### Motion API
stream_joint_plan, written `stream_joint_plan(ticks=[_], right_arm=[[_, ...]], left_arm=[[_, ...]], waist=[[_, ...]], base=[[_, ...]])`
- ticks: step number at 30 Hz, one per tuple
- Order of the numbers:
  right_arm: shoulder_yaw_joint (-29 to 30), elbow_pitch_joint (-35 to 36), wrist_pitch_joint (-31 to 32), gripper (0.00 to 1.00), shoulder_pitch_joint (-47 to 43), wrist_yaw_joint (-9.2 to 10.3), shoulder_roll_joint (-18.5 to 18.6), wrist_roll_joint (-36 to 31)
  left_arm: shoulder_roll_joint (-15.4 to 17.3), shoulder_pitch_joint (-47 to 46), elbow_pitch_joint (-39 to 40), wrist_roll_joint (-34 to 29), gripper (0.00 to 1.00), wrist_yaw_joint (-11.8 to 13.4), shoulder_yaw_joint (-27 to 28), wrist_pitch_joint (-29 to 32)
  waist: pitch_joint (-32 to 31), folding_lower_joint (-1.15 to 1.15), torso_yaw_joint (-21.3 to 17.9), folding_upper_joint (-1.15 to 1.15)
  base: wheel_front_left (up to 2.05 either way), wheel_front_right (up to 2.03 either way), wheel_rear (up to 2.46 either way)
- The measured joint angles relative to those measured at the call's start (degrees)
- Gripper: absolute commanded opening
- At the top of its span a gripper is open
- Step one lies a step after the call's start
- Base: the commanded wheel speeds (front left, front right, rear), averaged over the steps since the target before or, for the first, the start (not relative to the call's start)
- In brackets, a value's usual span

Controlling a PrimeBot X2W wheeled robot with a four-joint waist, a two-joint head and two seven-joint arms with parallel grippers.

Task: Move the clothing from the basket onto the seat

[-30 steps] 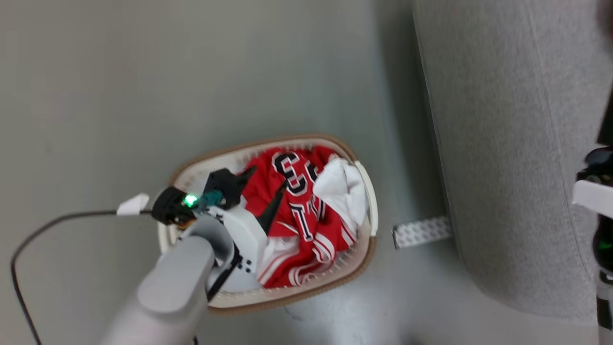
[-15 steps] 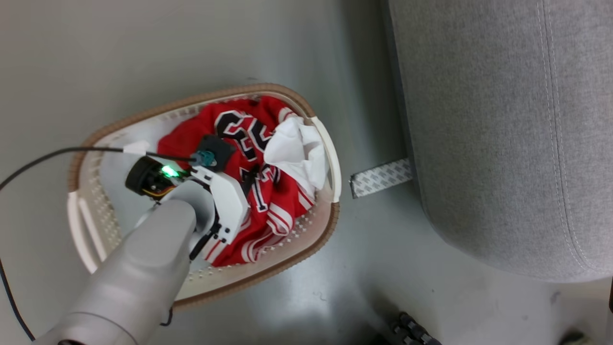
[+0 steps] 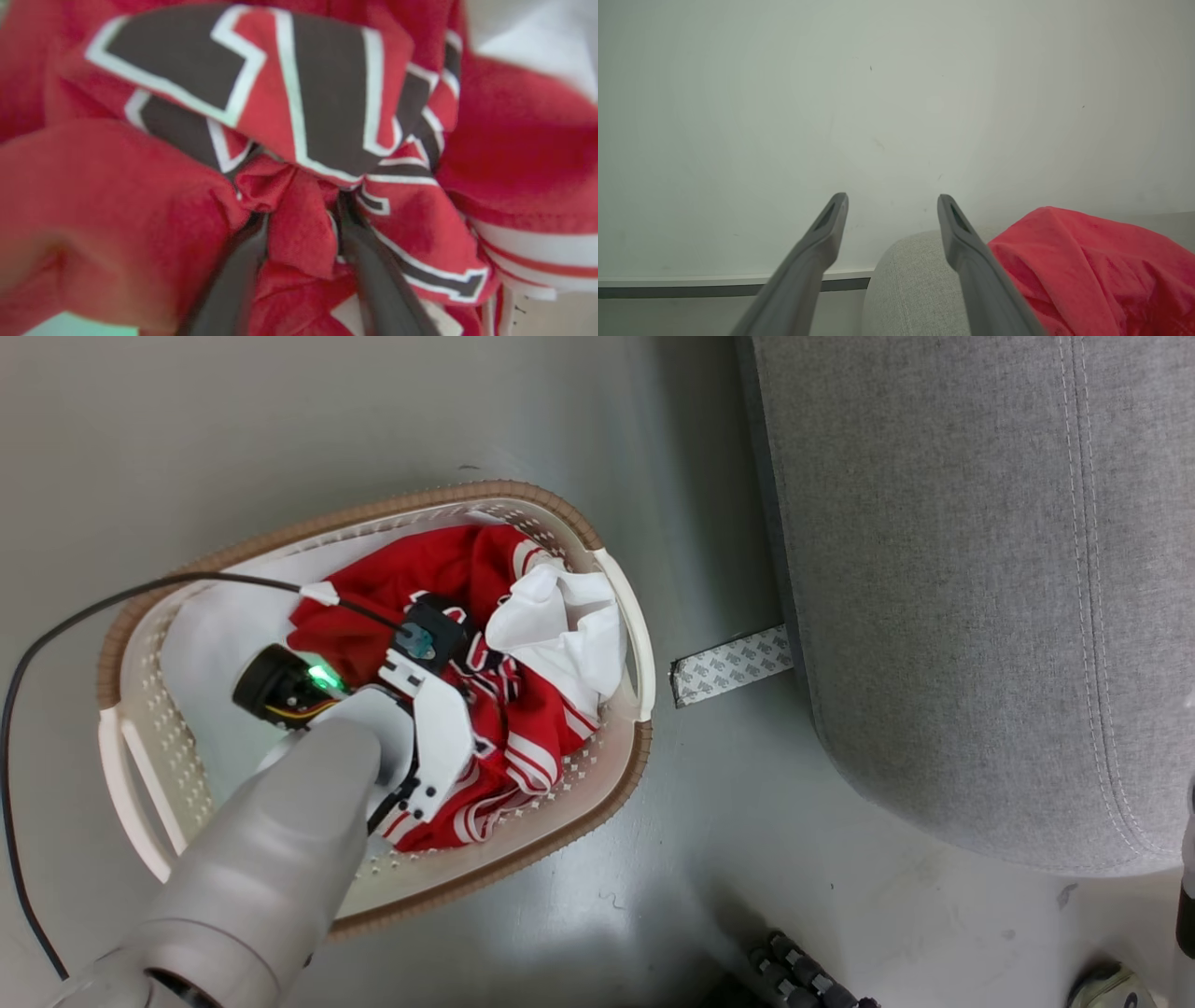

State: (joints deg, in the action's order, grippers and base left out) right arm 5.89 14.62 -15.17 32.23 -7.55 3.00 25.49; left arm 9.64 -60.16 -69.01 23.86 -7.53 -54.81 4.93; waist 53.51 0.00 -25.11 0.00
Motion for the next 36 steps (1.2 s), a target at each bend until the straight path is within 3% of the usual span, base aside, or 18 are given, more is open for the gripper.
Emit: stream_joint_plan(ticks=[8,14,19,27,36], right_arm=[[-0.83,-1.65,0.00,1.00,0.81,-0.01,-0.05,-0.89],[-0.45,-2.99,0.00,1.00,0.66,-0.01,0.07,-4.56],[-1.26,-5.47,0.00,1.00,-1.92,0.00,2.33,-5.11],[-2.30,-9.39,0.00,1.00,-7.20,-0.01,5.99,-4.00],[-3.85,-14.18,0.00,1.00,-14.58,0.00,7.80,-0.60]], left_arm=[[0.45,0.69,0.53,3.19,0.00,0.00,-1.29,-4.58],[-3.07,4.16,2.78,7.51,0.00,0.00,-3.25,-10.20],[-4.80,6.85,5.08,11.01,0.00,0.00,-4.93,-13.80],[-6.12,10.74,9.25,16.69,0.00,0.00,-6.99,-17.74],[-6.60,12.36,15.00,18.96,0.00,0.00,-6.95,-19.71]], waist=[[-1.98,0.00,-0.17,0.00],[-9.29,0.00,1.81,0.00],[-16.45,-0.01,4.06,0.00],[-29.14,-0.02,8.27,0.00],[-42.58,-0.03,13.47,0.00]], base=[[0.00,0.00,0.00],[0.00,0.00,0.00],[0.00,0.00,0.00],[0.00,0.00,0.00],[0.00,0.00,0.00]])
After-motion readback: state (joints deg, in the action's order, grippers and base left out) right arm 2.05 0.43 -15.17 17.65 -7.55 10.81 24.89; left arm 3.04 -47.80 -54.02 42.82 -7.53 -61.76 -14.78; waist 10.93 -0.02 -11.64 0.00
